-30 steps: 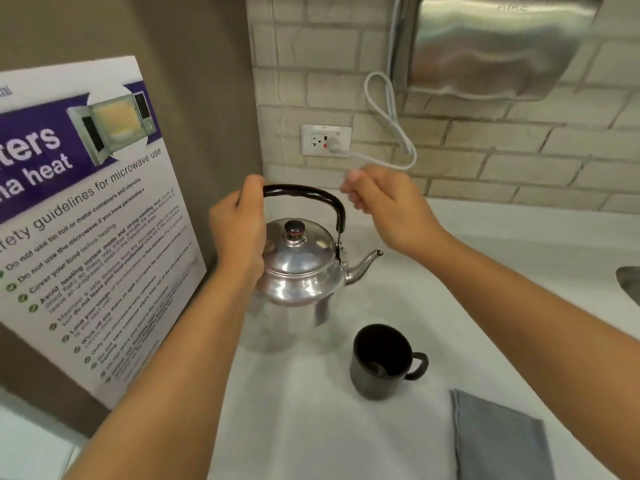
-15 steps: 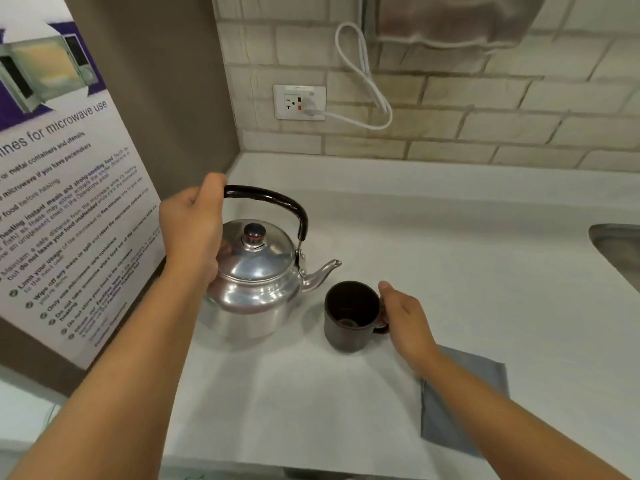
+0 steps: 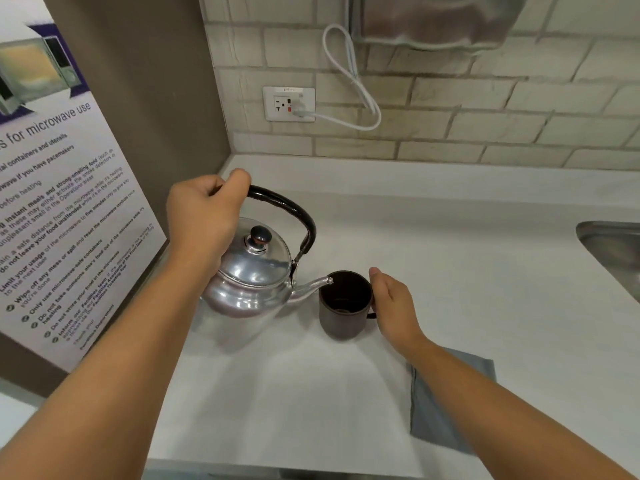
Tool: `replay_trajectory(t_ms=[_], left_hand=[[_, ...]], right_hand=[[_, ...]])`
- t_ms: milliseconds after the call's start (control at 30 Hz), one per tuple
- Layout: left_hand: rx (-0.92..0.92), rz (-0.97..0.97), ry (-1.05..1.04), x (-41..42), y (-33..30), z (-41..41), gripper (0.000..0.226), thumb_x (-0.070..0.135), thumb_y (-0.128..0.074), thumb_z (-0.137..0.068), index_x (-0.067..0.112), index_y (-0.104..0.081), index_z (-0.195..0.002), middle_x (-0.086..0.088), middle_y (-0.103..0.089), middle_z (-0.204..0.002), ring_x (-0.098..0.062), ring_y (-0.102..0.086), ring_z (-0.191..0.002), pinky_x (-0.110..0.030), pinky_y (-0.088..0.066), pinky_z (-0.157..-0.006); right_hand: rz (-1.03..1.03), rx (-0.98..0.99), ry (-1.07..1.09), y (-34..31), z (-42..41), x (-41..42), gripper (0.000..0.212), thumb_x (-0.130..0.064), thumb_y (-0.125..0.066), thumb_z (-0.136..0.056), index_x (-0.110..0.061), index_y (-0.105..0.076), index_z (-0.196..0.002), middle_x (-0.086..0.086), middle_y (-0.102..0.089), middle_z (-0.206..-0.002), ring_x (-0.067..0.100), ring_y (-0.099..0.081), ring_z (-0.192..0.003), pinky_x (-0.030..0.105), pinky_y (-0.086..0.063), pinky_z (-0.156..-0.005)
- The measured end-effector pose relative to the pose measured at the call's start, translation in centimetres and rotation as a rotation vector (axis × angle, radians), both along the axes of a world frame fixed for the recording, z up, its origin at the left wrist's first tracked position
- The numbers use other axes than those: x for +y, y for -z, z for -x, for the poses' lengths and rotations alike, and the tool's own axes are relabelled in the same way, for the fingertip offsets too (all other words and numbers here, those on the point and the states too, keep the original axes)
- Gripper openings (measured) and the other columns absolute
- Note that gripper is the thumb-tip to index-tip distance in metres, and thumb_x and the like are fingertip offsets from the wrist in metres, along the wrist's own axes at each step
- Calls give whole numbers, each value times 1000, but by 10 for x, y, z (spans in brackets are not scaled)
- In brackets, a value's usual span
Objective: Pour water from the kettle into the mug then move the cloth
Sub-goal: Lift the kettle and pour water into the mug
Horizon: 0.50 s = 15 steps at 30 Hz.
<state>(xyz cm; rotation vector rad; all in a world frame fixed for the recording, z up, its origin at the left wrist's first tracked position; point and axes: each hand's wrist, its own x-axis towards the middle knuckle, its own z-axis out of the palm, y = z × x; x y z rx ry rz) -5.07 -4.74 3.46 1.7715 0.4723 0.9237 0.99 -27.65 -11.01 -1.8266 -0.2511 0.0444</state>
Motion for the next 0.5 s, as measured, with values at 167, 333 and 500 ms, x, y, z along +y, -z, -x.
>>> replay_trajectory(t_ms=[167, 333, 500], left_hand=[[-6, -127, 45, -5, -12, -6, 49, 35, -61, -72, 19, -28, -39, 10, -19, -36, -7, -18, -39, -18, -20, -36], [33, -269, 63, -8, -25, -12, 46, 39, -60, -71, 20, -34, -38, 8, -22, -34, -8, -20, -39, -24, -24, -47], [78, -361, 76, -11, -39, -15, 43, 41, -59, -69, 17, -37, -41, 7, -25, -34, -13, -24, -41, -27, -27, -50]], right_hand=[[-3, 0, -23, -1, 0, -1, 45, -34, -39, -100, -11, -32, -61, 4, -31, -58, 11, -29, -52, 20, -27, -49], [-3, 2, -29, 0, -1, -2, 46, -34, -39, -100, -11, -31, -61, 5, -31, -59, 12, -29, -53, 22, -27, -50], [5, 4, -34, 1, -2, -2, 46, -34, -39, -100, -13, -32, -60, 2, -31, -57, 11, -29, -52, 22, -27, -50]])
